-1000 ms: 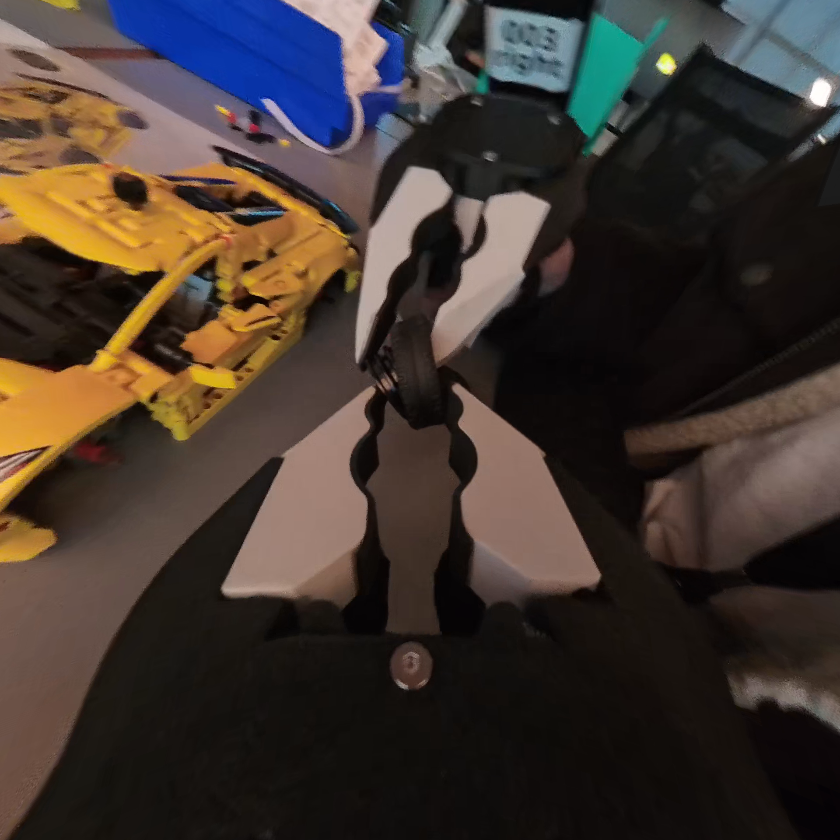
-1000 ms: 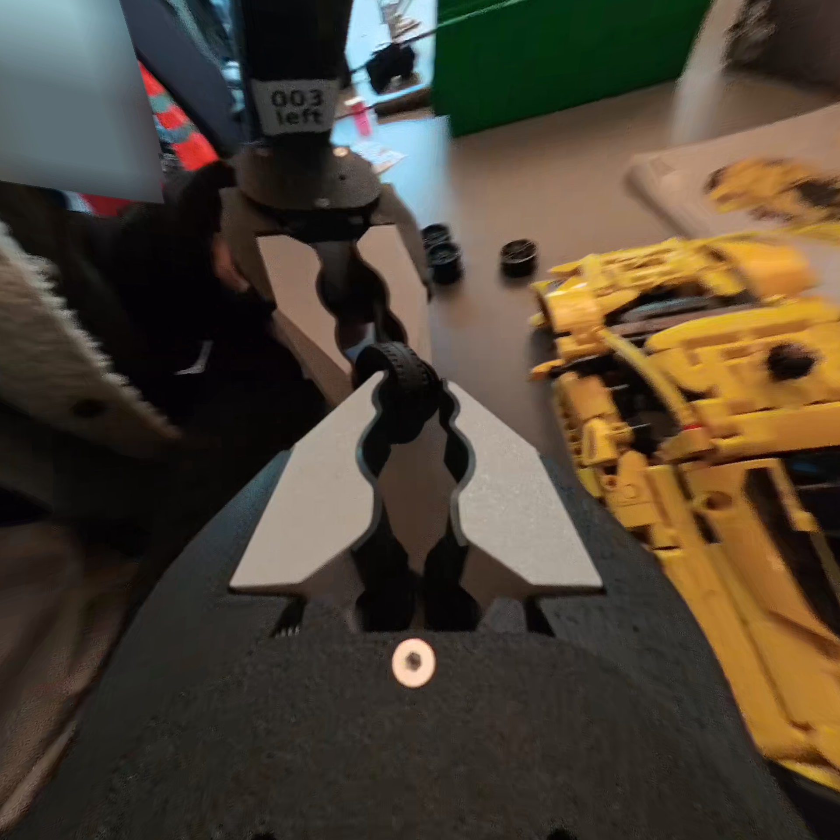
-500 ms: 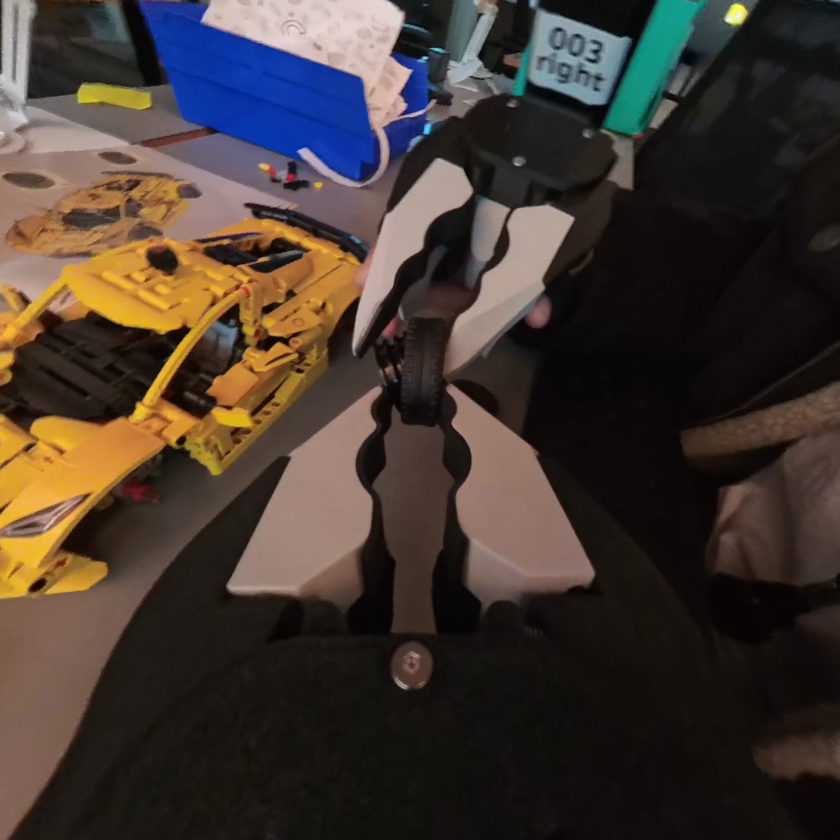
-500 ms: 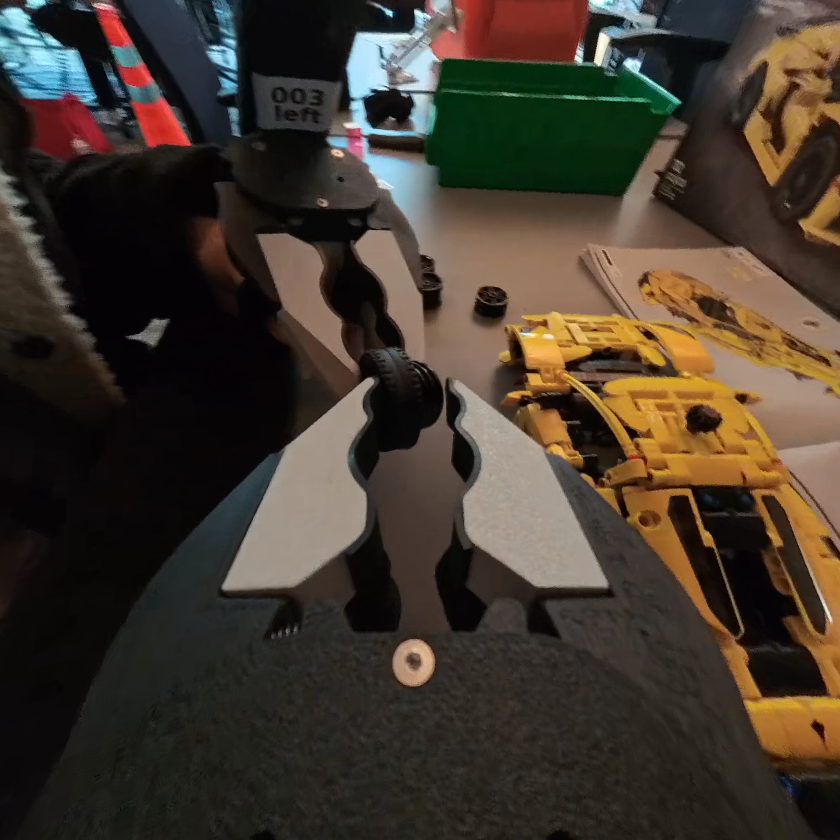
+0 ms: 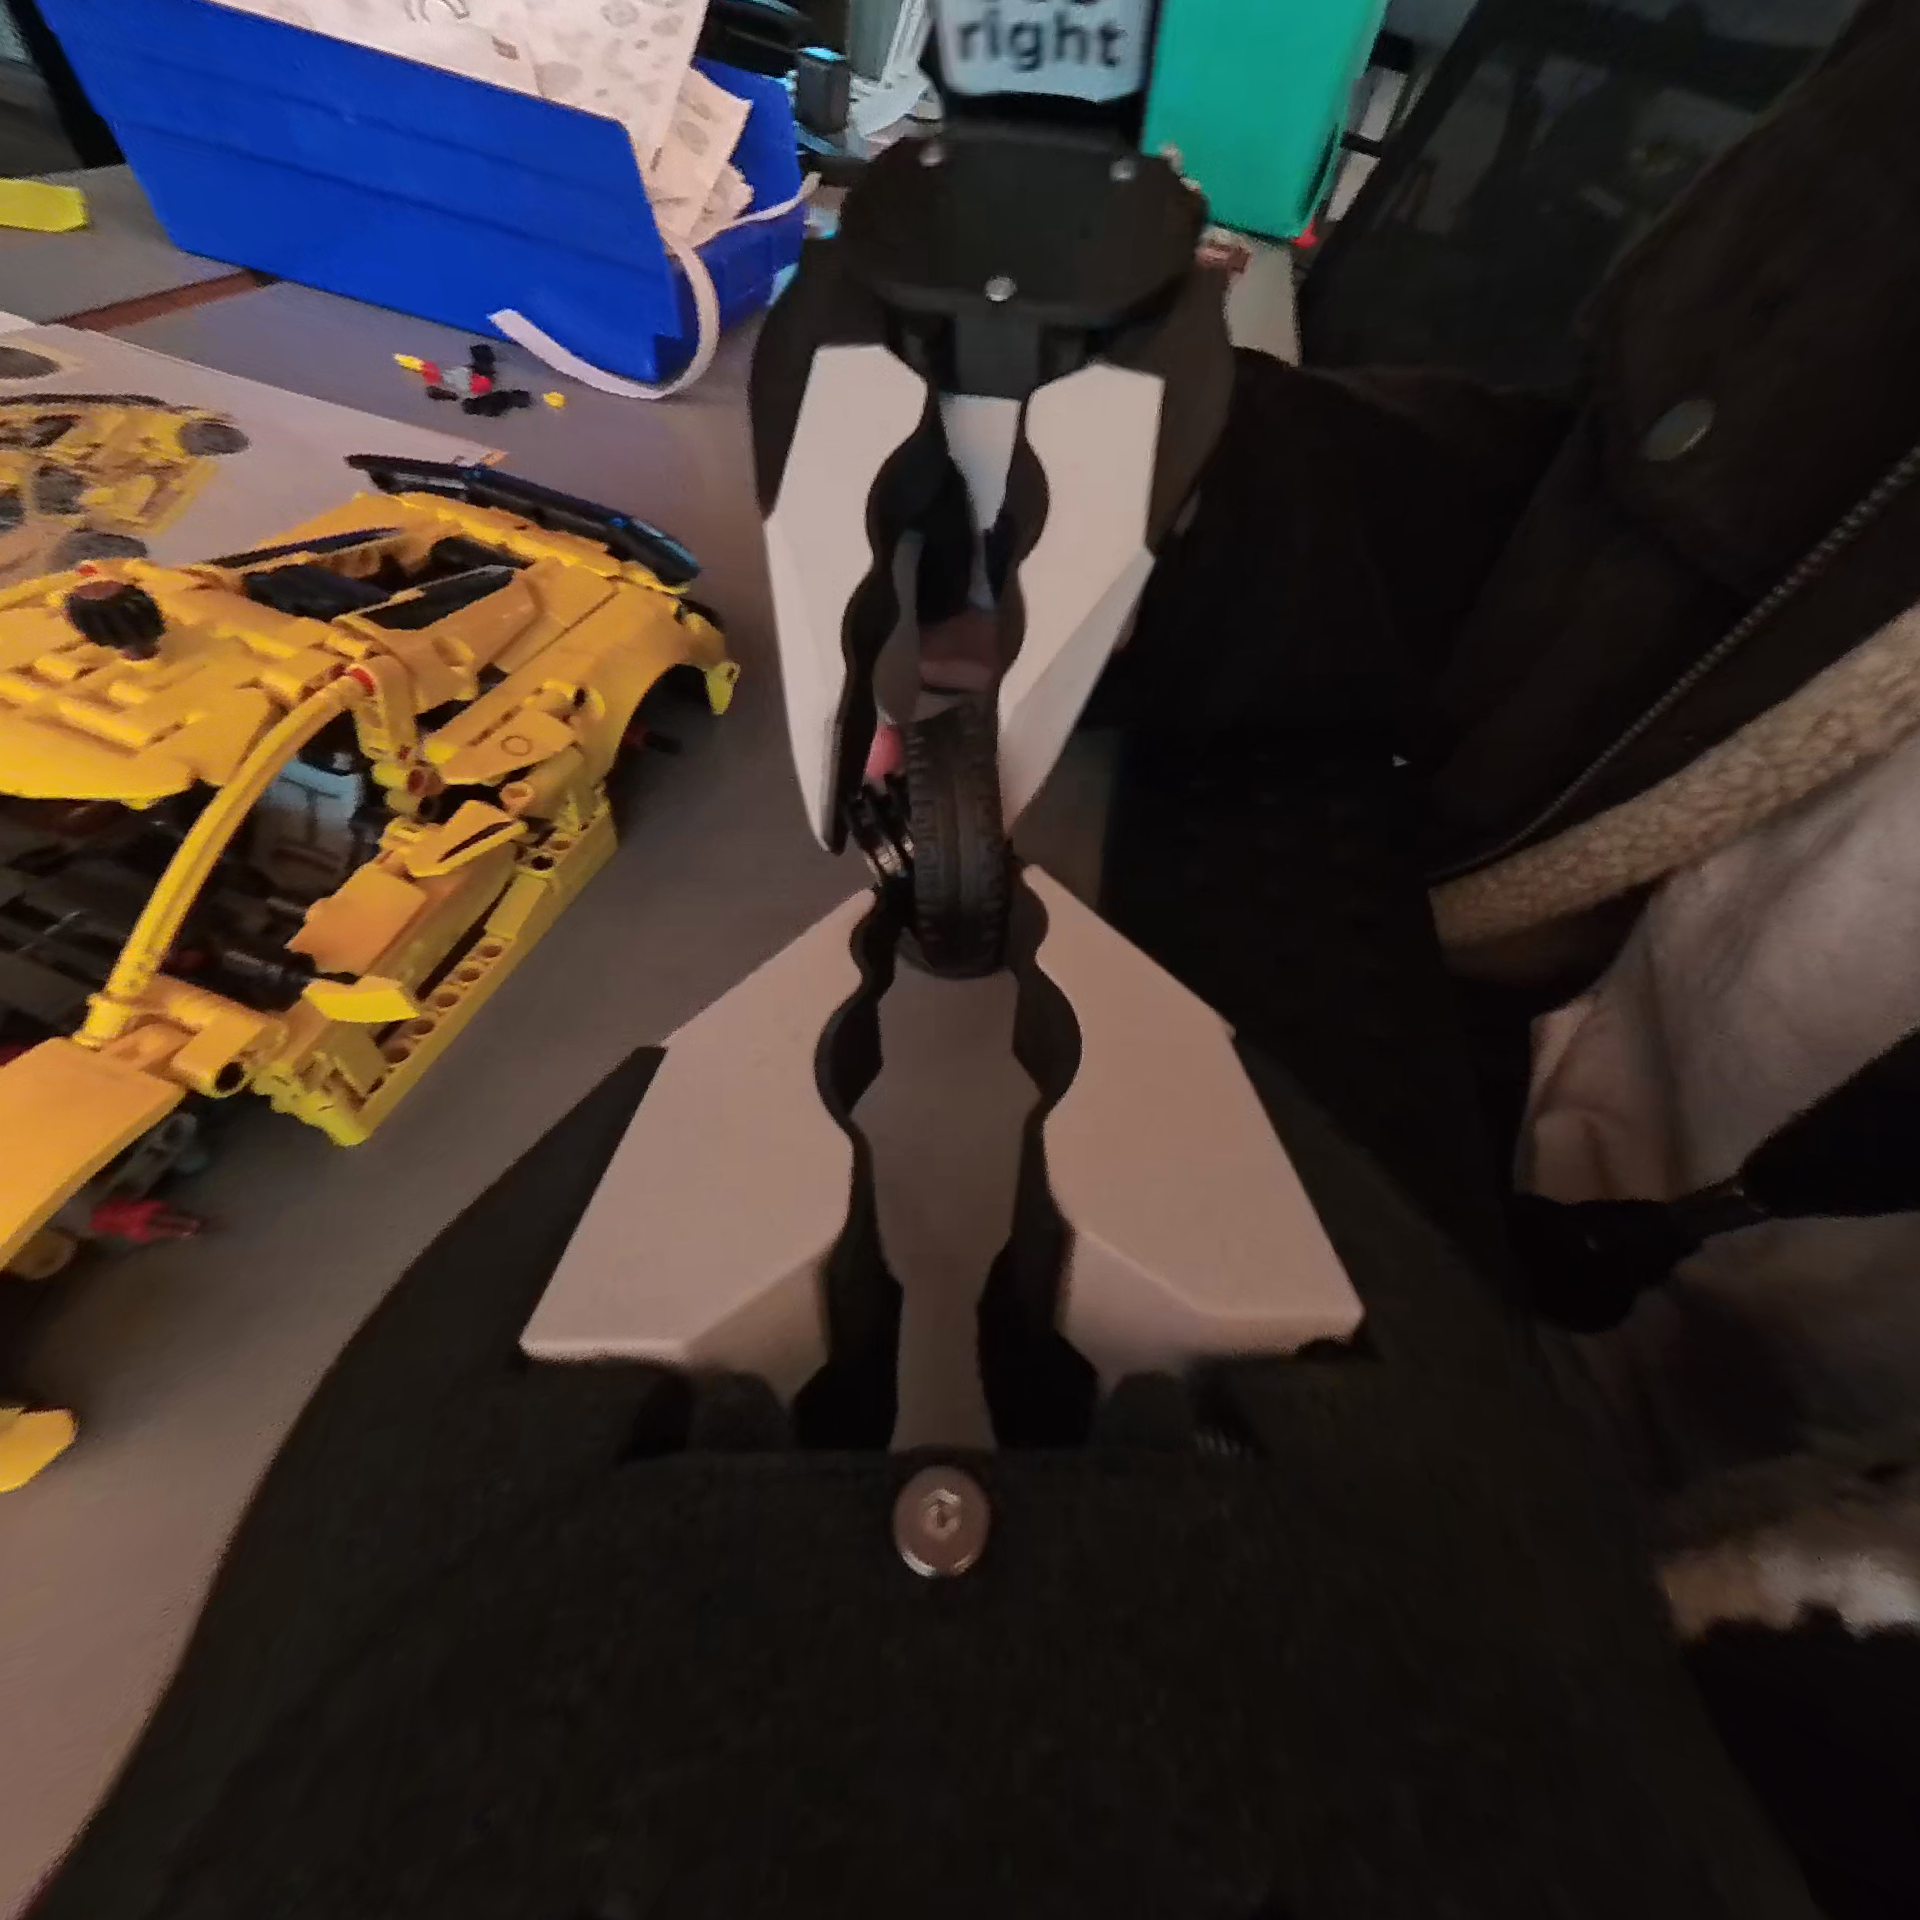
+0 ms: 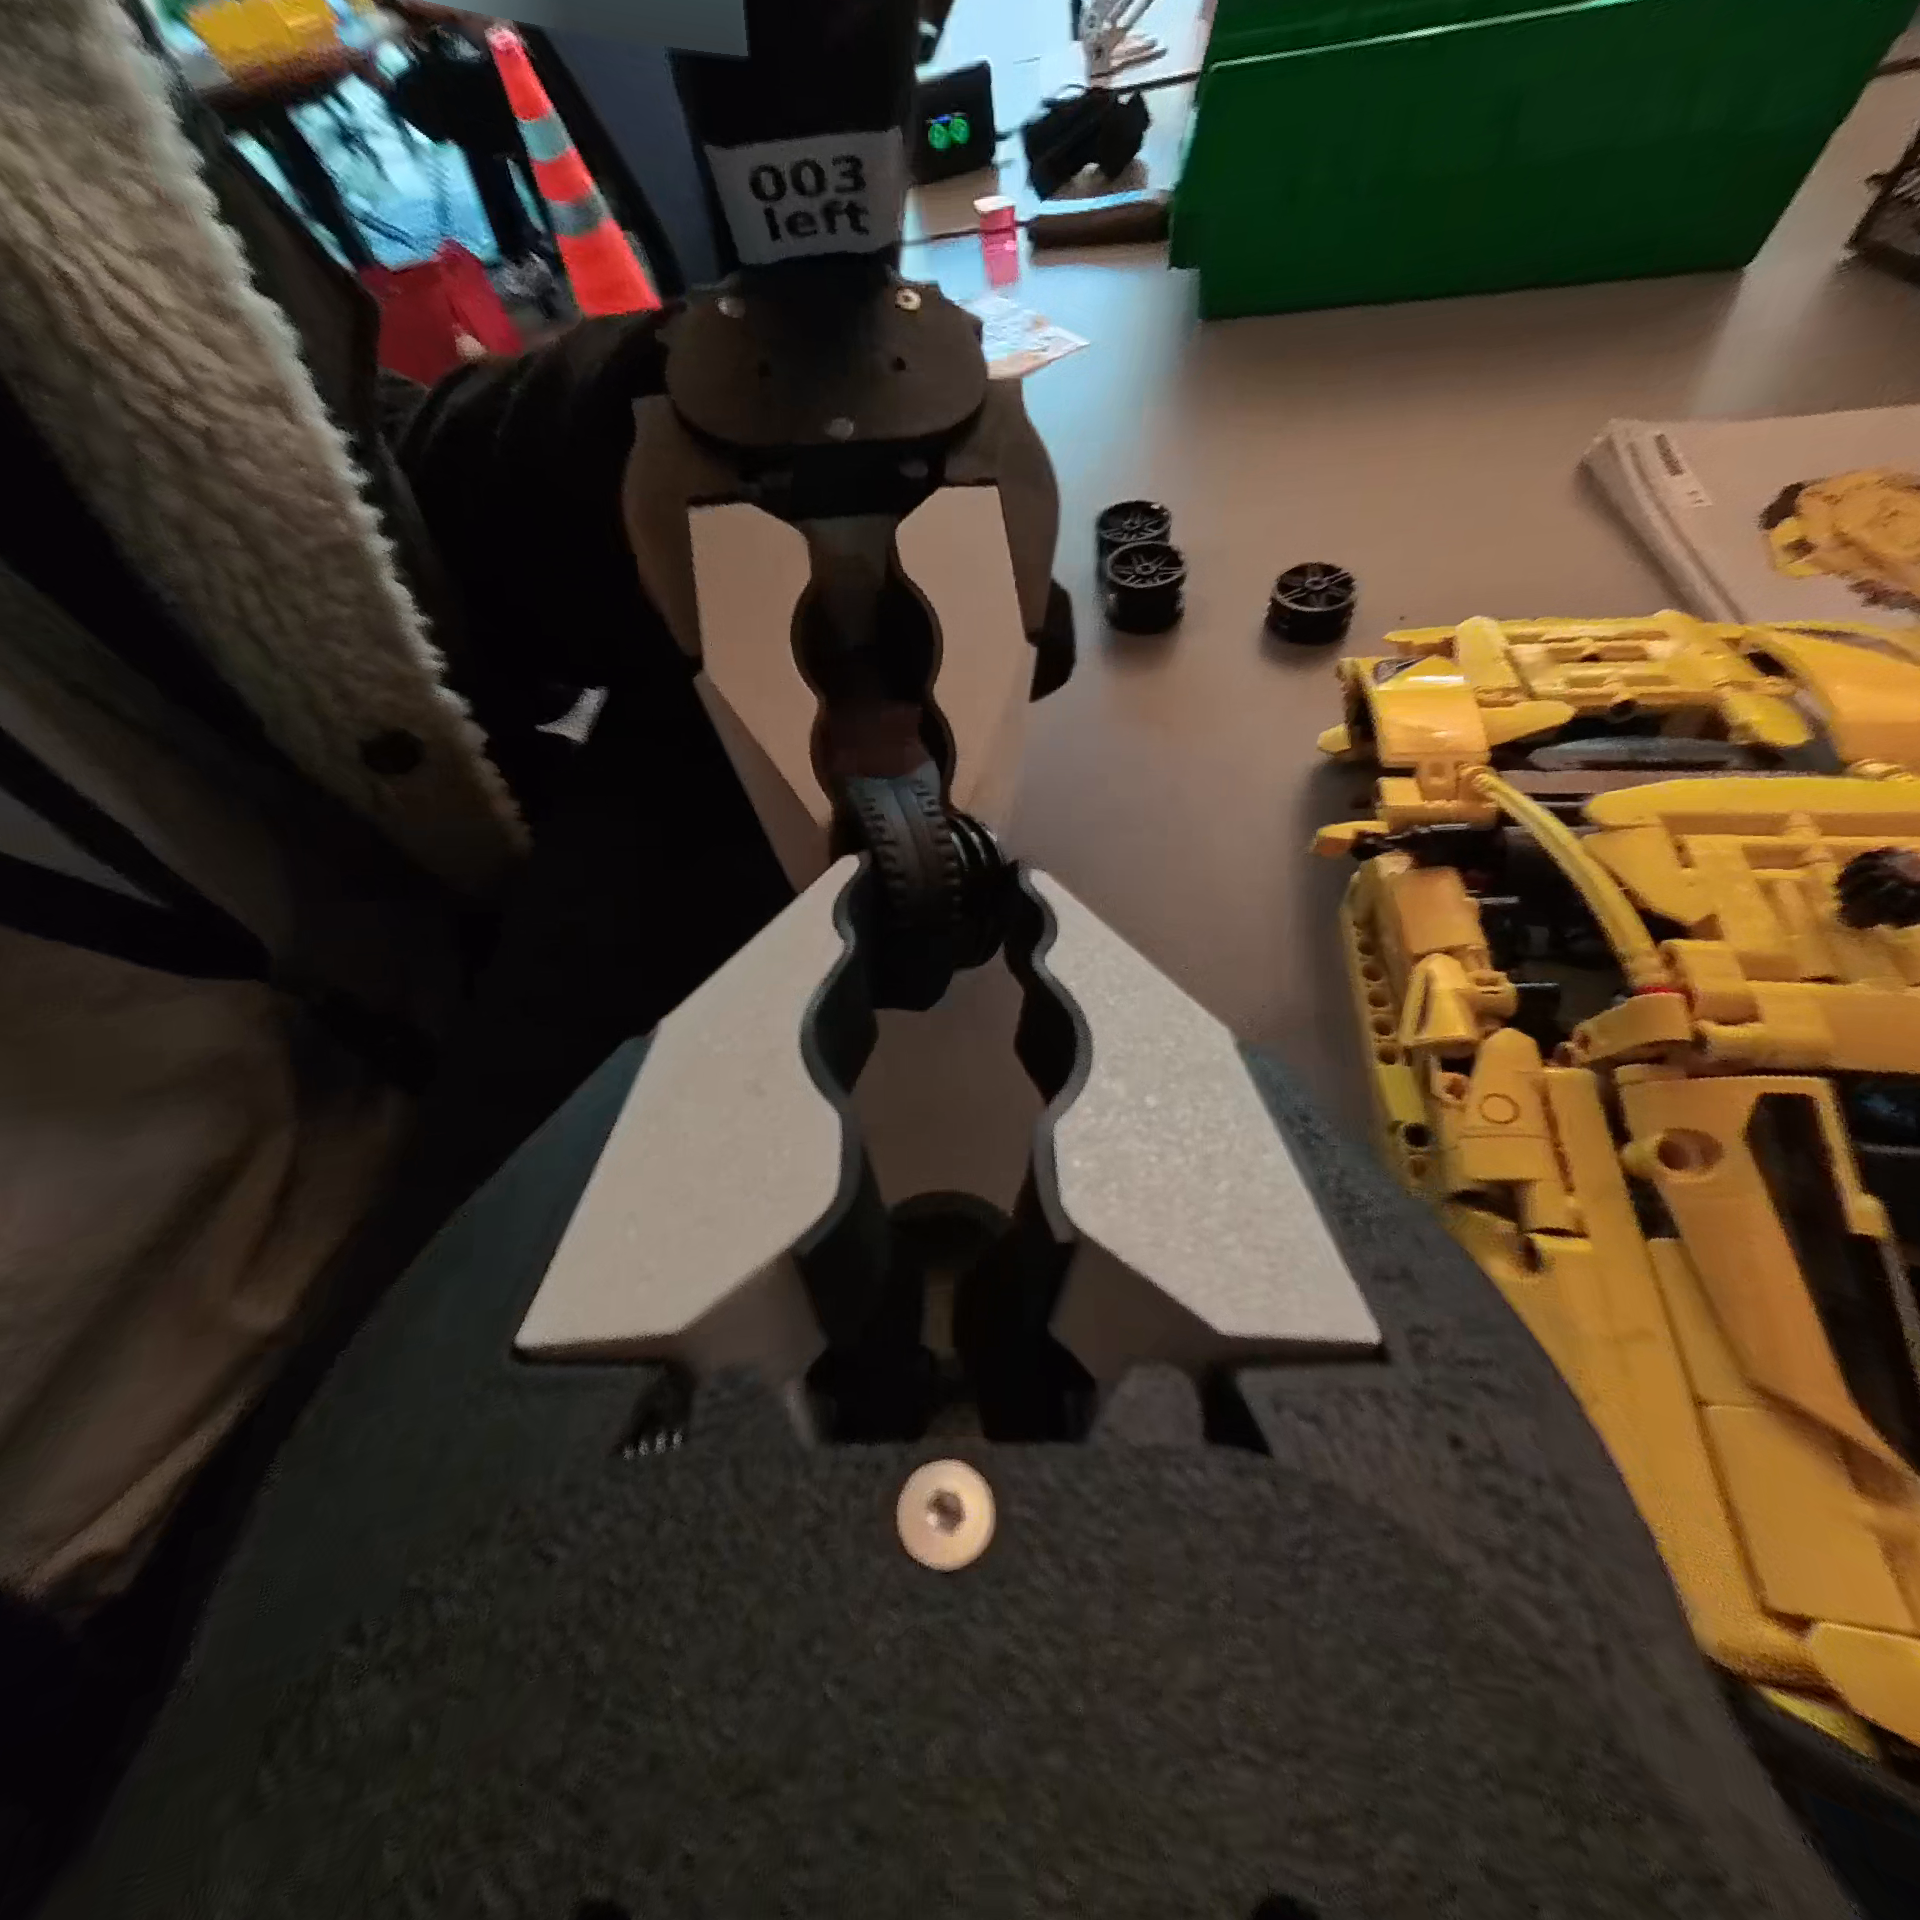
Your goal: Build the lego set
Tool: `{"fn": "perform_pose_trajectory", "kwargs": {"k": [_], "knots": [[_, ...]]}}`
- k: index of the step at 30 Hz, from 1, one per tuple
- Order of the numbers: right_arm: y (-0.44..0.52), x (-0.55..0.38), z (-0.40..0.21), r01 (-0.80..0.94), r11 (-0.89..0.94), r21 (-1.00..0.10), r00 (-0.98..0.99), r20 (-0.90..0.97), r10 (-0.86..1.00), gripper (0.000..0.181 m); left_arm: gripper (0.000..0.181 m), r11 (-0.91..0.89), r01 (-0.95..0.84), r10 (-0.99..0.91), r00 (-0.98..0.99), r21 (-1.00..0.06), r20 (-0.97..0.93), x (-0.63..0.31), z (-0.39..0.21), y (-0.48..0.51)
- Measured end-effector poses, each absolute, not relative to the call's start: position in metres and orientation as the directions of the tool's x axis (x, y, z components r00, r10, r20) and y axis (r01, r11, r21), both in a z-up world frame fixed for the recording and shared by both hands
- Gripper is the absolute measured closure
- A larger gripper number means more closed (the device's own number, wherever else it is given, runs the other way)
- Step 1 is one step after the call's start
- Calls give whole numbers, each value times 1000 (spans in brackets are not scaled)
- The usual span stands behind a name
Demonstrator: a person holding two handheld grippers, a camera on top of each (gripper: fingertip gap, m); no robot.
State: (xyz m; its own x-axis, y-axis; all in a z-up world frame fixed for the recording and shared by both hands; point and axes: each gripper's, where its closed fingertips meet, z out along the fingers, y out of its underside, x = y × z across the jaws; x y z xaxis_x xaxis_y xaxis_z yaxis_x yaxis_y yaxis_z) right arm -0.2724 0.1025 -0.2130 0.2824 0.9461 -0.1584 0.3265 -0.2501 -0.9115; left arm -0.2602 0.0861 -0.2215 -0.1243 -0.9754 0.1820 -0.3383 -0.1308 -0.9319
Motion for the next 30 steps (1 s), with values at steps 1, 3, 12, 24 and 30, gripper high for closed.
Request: {"fn": "perform_pose_trajectory", "kwargs": {"k": [1, 3, 12, 24, 30], "knots": [[99, -273, -212, 308, -280, -909, 258, -203, 944, 159, 160, -130, -330, -971, -147, -935, 187, -261, -219, 83], [94, -272, -214, 306, -317, -898, 218, -258, 941, 158, 160, -129, -341, -964, -175, -931, 198, -261, -221, 78], [92, -273, -199, 202, -359, -911, 159, -331, 930, 150, 163, -167, -308, -961, -162, -937, 224, -263, -213, 82], [88, -273, -214, 338, -256, -906, 187, -202, 961, 152, 165, -131, -356, -975, -122, -925, 185, -260, -225, 85], [83, -272, -224, 395, -289, -872, 193, -229, 954, 152, 165, -153, -408, -963, -141, -900, 228, -260, -234, 81]]}}
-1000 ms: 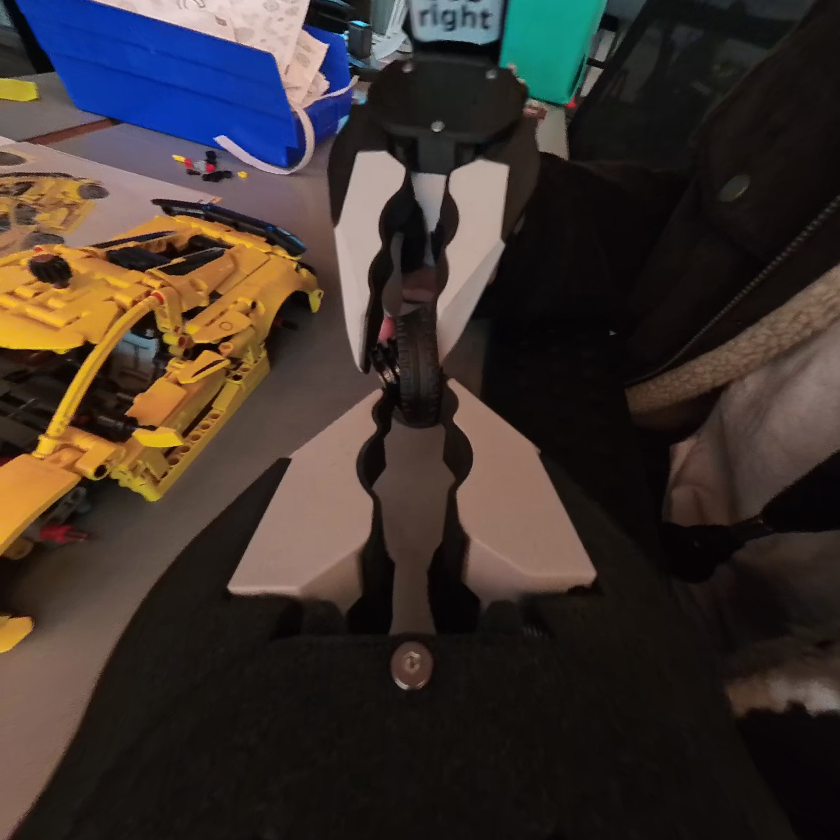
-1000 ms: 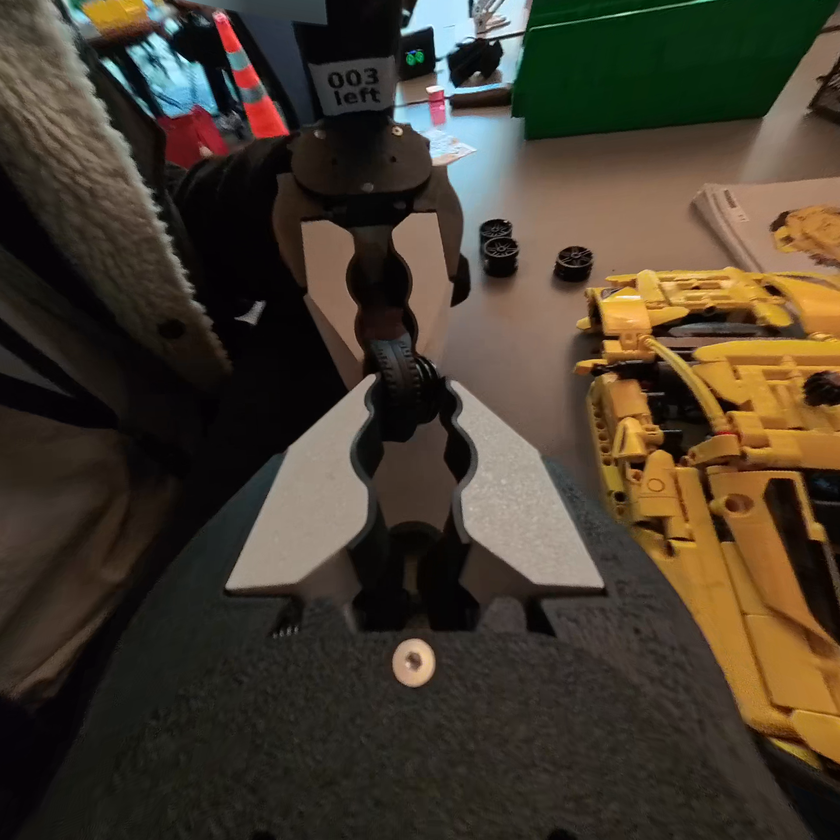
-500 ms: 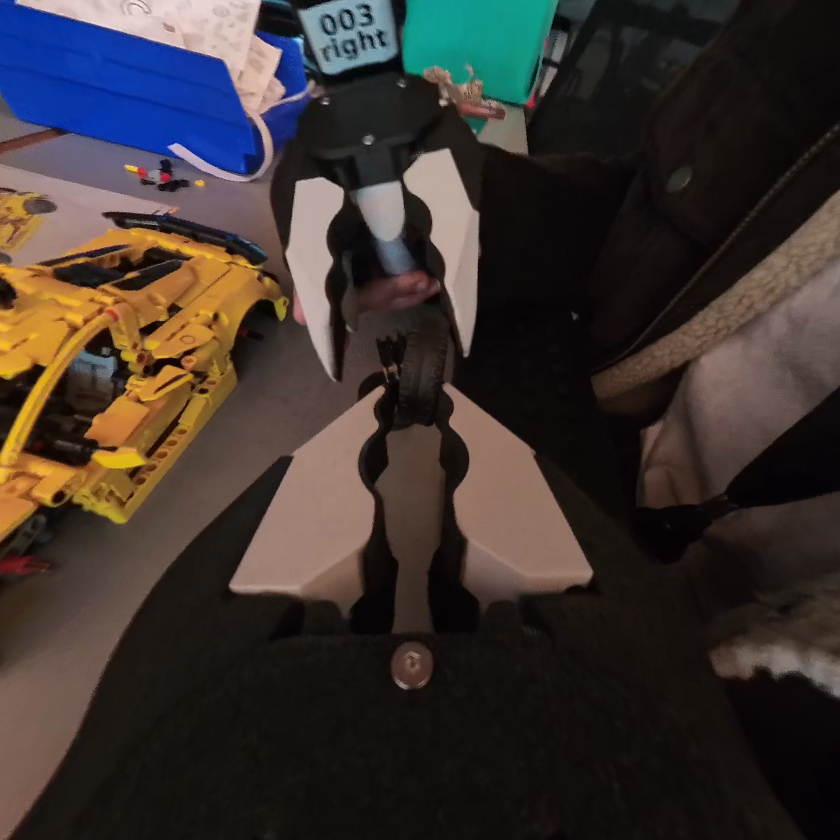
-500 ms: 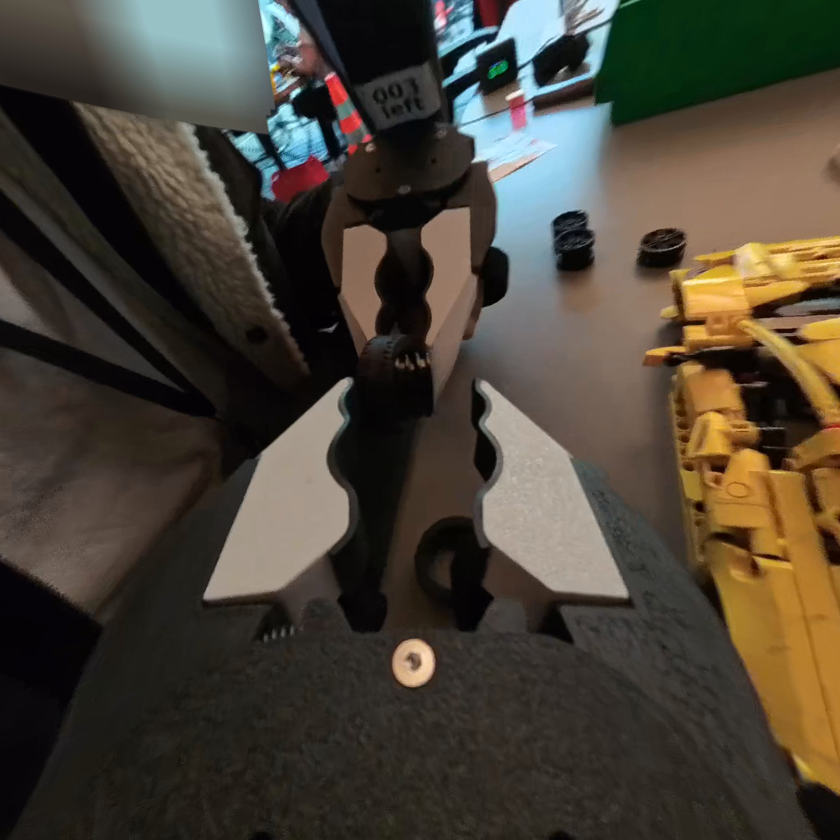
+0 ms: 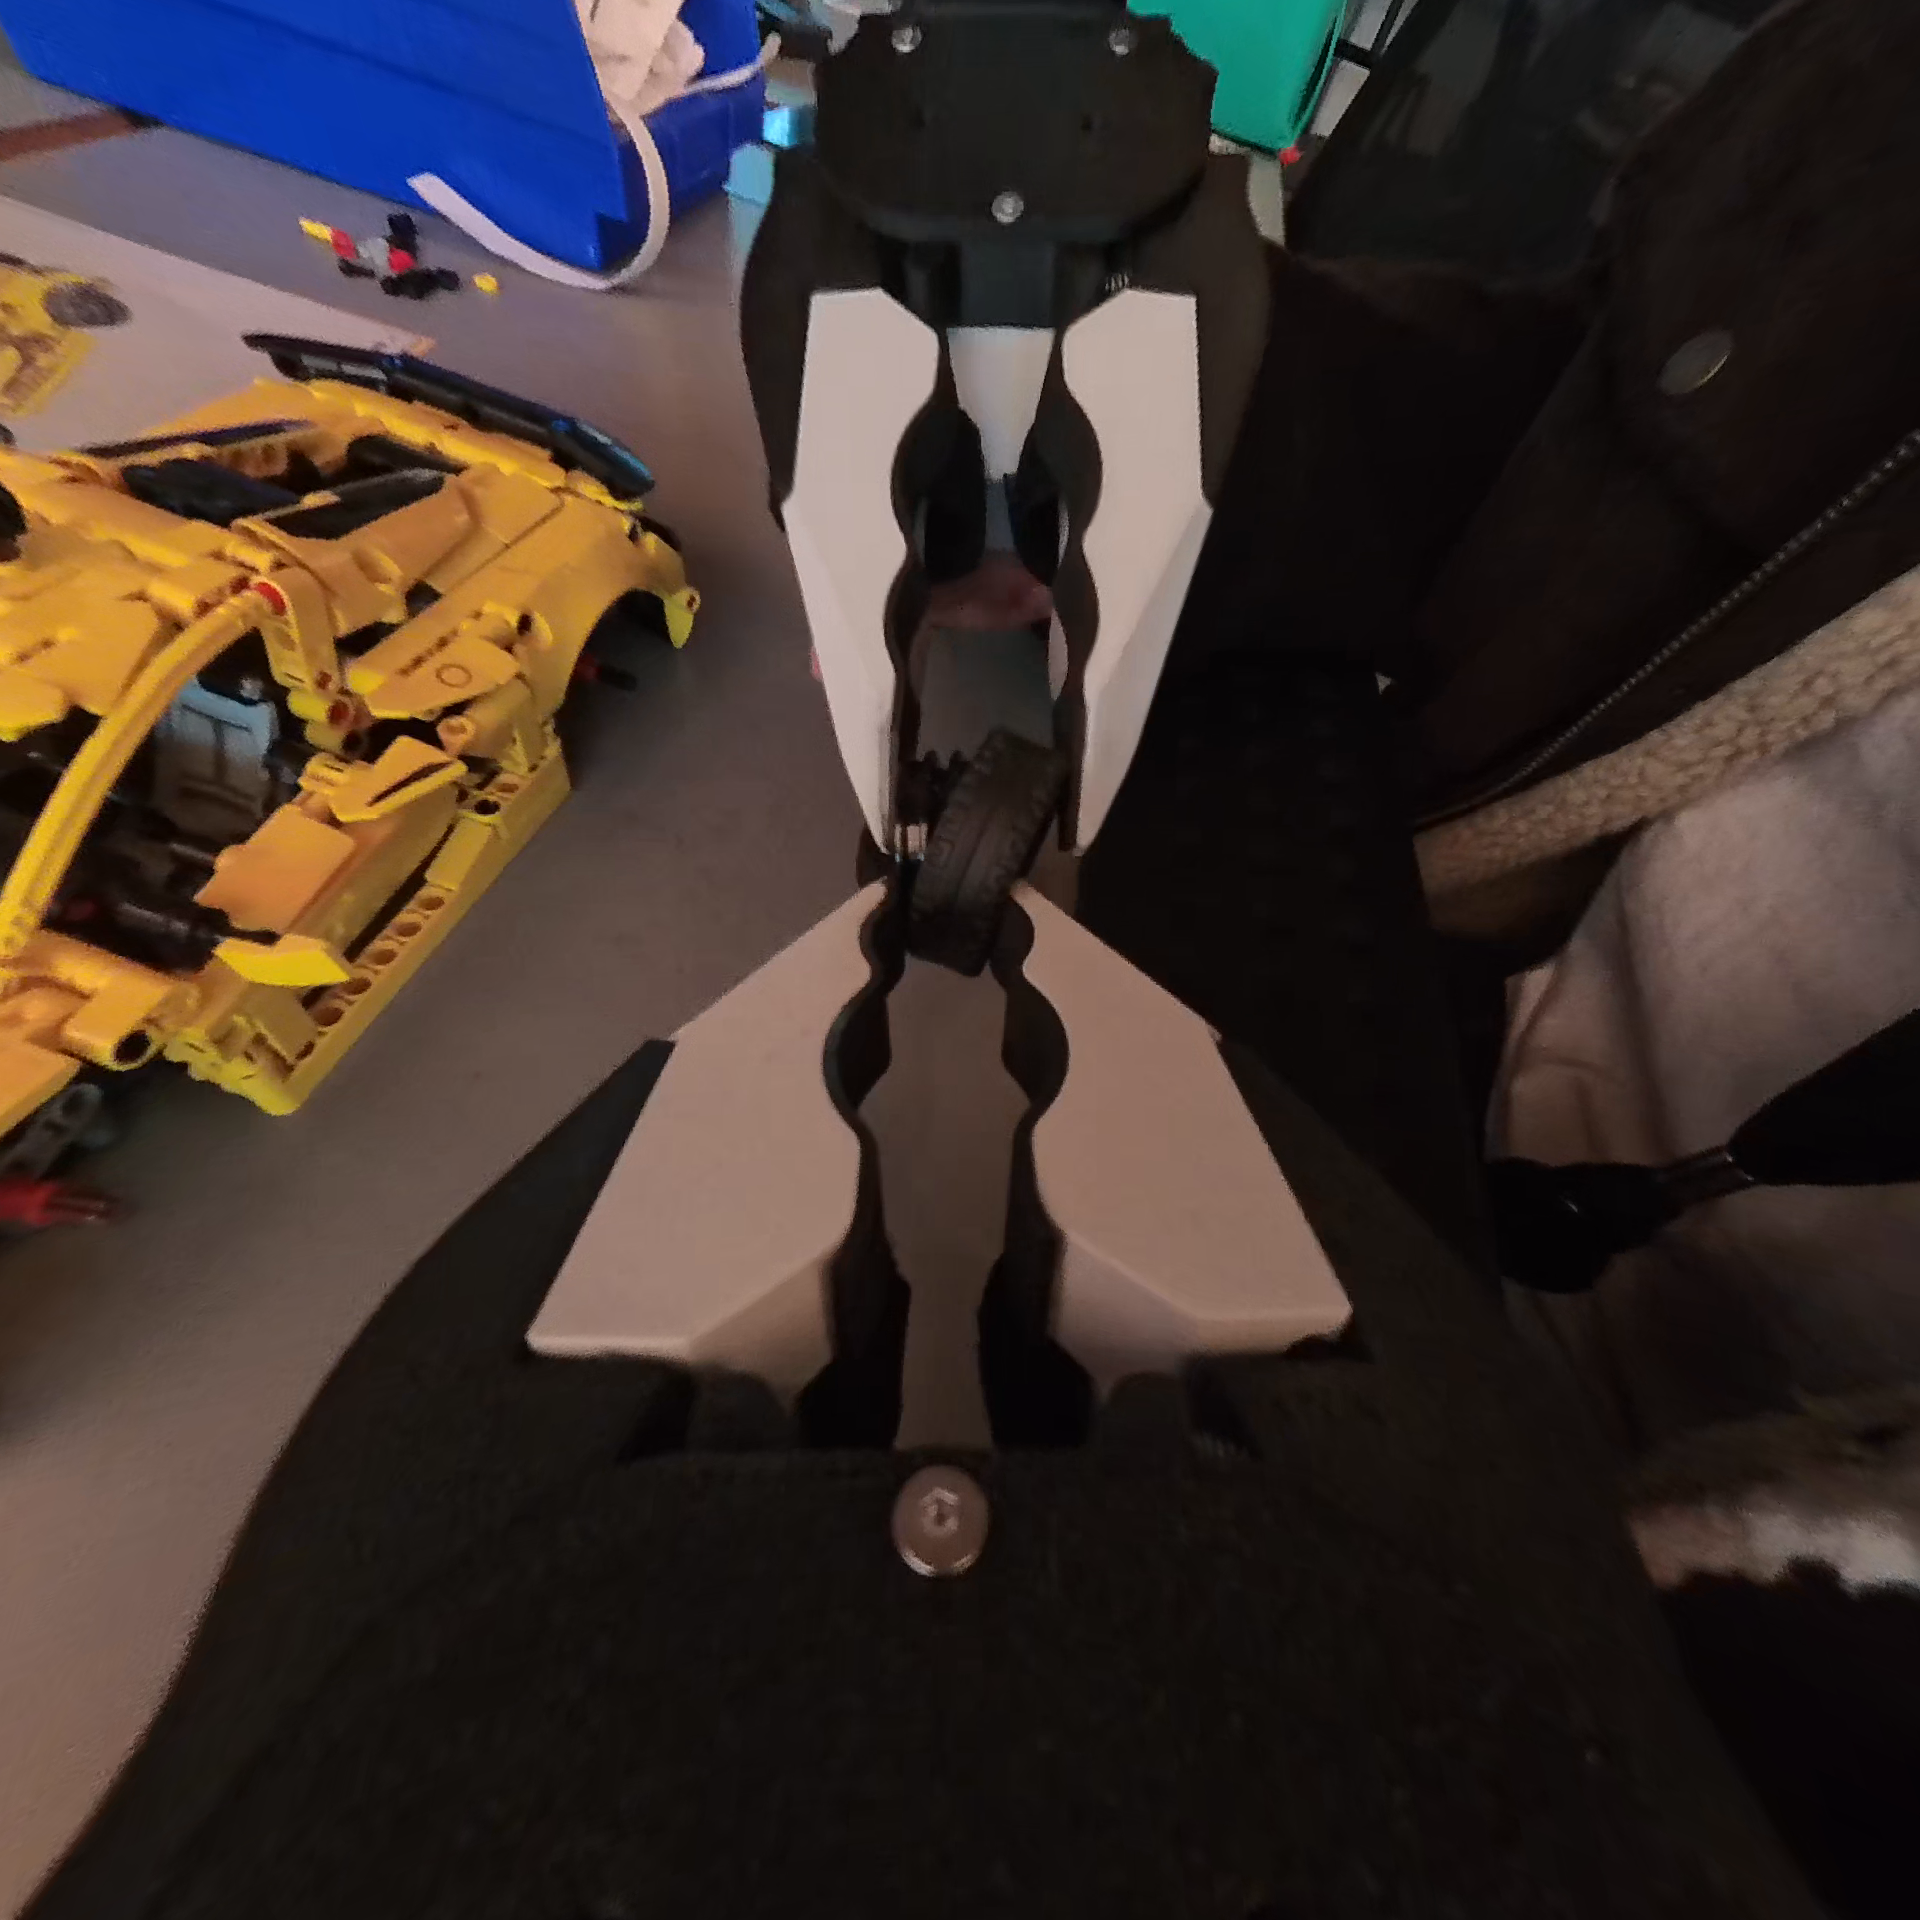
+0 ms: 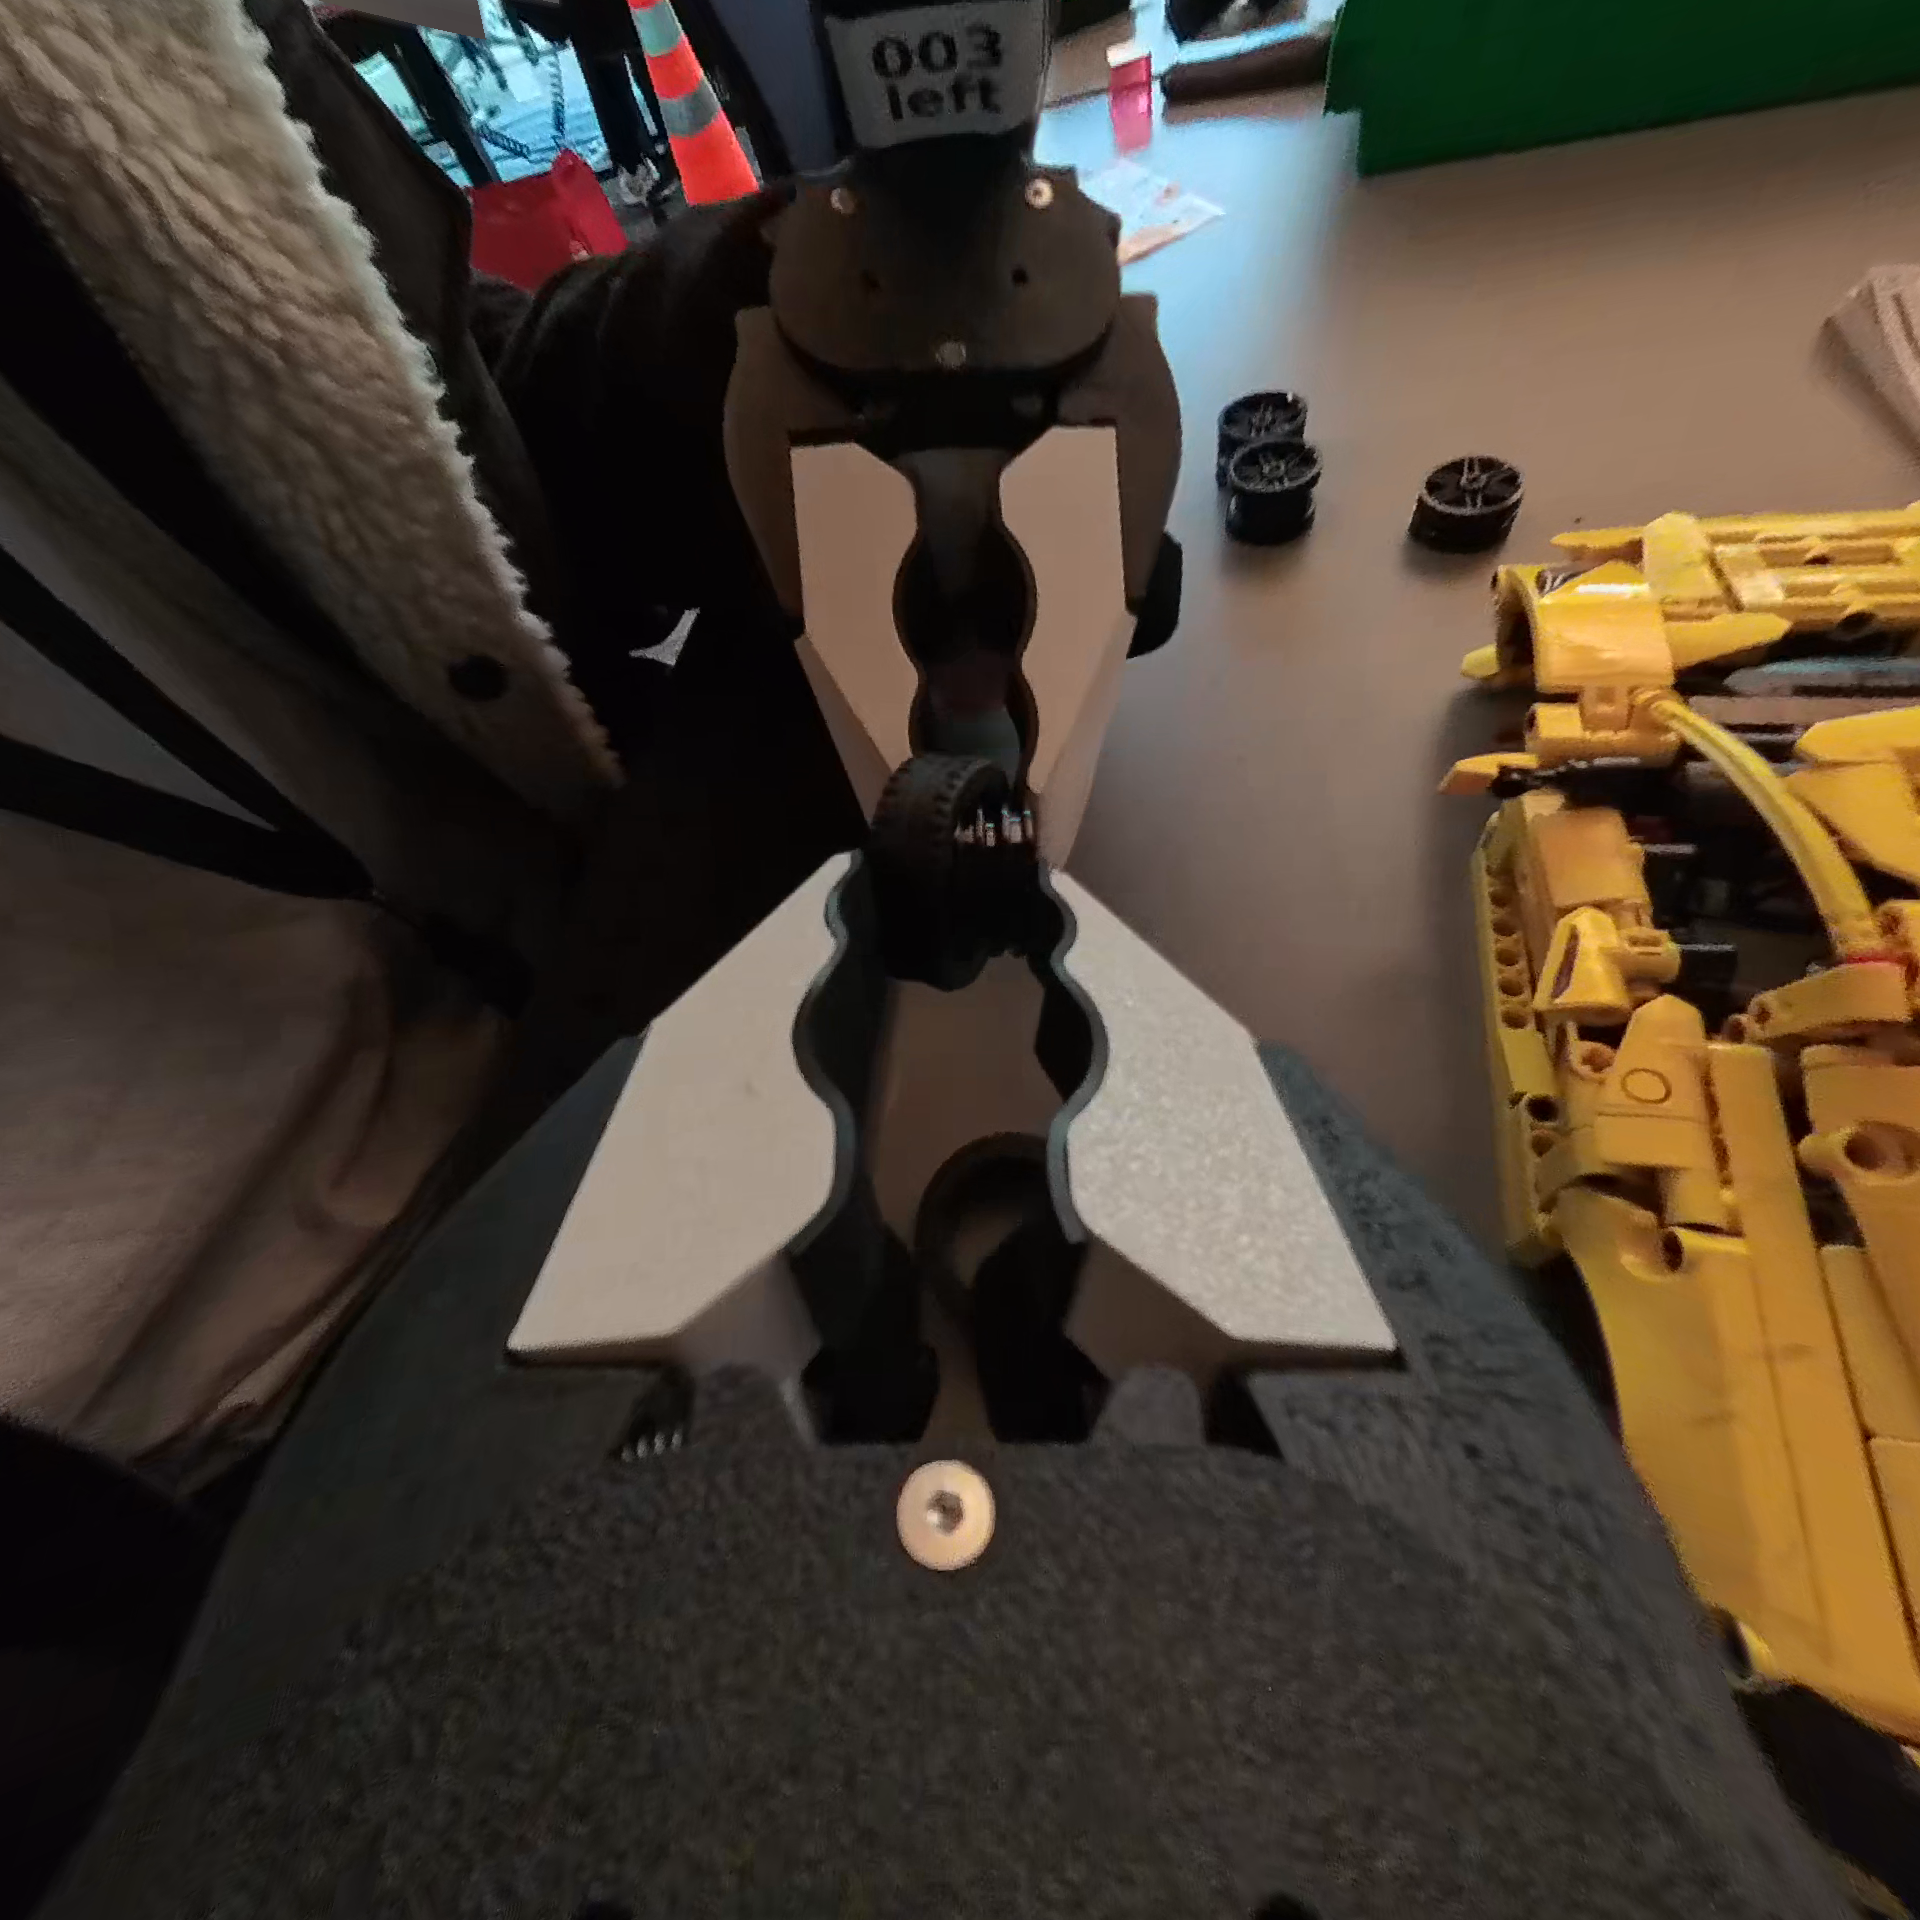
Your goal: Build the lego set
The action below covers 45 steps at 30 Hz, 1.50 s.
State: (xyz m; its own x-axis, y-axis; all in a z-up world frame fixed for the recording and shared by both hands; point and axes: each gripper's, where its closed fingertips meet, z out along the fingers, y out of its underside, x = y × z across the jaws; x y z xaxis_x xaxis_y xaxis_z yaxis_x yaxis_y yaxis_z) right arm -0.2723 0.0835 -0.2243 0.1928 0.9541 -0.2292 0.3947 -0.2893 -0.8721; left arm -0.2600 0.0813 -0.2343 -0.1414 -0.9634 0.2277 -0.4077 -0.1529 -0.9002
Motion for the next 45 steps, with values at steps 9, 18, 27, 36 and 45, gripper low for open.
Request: {"fn": "perform_pose_trajectory", "kwargs": {"k": [9, 18, 27, 36, 45], "knots": [[124, -263, -208, 539, 72, -839, 397, 328, 857, 152, 160, -369, -261, -928, 48, -892, 370, -263, -221, 125], [143, -255, -187, 777, 350, -523, 357, 824, 440, 152, 158, -715, -89, -682, -129, -694, 719, -264, -194, 134], [137, -269, -192, 854, 413, -317, 207, 935, 288, 152, 144, -740, -106, -634, -219, -664, 742, -260, -186, 121], [114, -274, -164, 383, 263, -885, 560, 449, 696, 138, 167, -641, -93, -714, -295, -762, 636, -273, -173, 111], [72, -290, -162, 38, -694, -719, -110, -693, 713, 151, 167, -540, -182, -636, -551, -822, 540, -279, -155, 55]]}}
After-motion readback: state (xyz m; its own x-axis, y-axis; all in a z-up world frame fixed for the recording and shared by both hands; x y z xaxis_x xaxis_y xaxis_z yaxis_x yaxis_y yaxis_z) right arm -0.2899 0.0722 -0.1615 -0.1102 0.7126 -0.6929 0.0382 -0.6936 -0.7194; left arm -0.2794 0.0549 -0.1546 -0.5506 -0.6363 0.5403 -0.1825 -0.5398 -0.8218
